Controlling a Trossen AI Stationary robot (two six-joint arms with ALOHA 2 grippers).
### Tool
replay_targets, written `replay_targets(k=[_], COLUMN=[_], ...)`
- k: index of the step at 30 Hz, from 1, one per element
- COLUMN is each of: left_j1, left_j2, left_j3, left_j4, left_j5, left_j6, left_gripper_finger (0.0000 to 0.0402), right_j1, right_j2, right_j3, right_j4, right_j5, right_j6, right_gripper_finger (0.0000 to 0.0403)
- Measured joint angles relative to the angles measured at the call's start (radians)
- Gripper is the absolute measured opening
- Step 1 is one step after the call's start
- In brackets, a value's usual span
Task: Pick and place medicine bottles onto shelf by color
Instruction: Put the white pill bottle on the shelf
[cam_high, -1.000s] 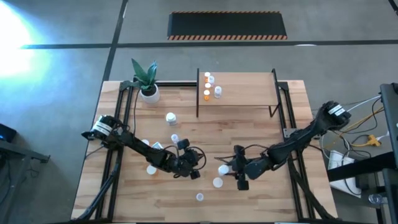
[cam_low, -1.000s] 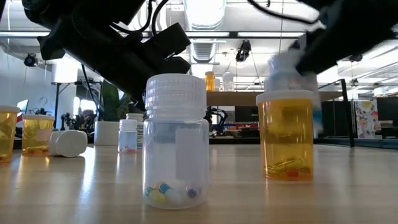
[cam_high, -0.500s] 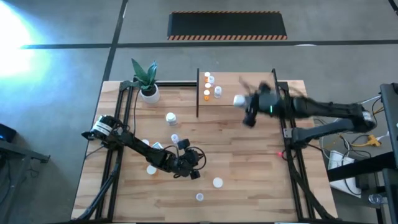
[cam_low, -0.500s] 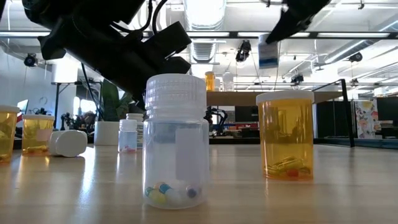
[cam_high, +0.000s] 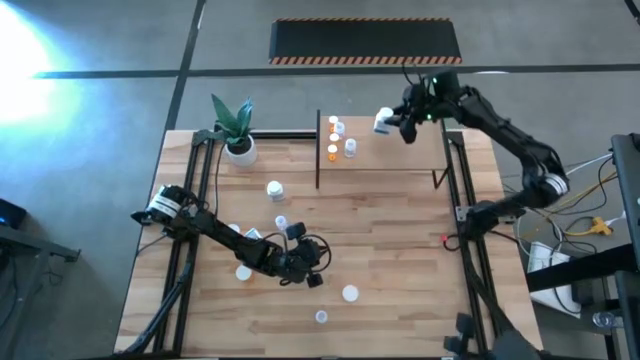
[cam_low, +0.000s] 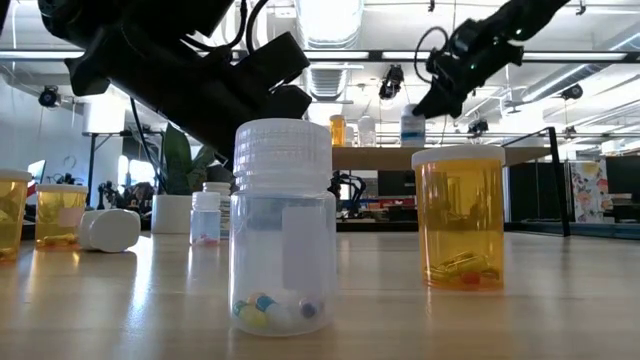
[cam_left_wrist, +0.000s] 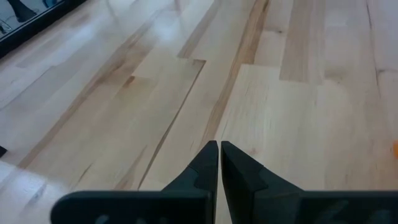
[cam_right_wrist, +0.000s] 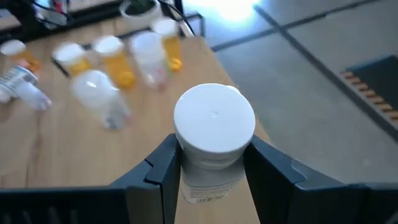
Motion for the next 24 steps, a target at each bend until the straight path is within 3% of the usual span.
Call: replay_targets(k=[8,15,19,24], left_j1=[0.0,0.0,0.0,0.0], left_j2=[0.0,0.0,0.0,0.0], left_j3=[0.0,0.0,0.0,0.0], left_j4=[0.001,0.003,0.005,0.005], left_j5=[0.0,0.0,0.0,0.0], left_j6=[-0.008,-0.01,-0.004,-0.002], left_gripper_finger=[0.0003,0.0003,0.0003,0.0003], right_j1=[-0.027,-0.027,-0.028,-0.027], right_j2=[0.106,0.061,0.018,0.0], right_j3=[0.124,0.122,0.119,0.119], right_j4=[-0.231,-0.276,-0.283,-0.3], right_j5=[0.028,0.184,0.273,0.296], right_j6=[-0.161,-0.207,-0.202,-0.186], right_gripper_finger=[0.0138,0.0142,0.0163,0.0213])
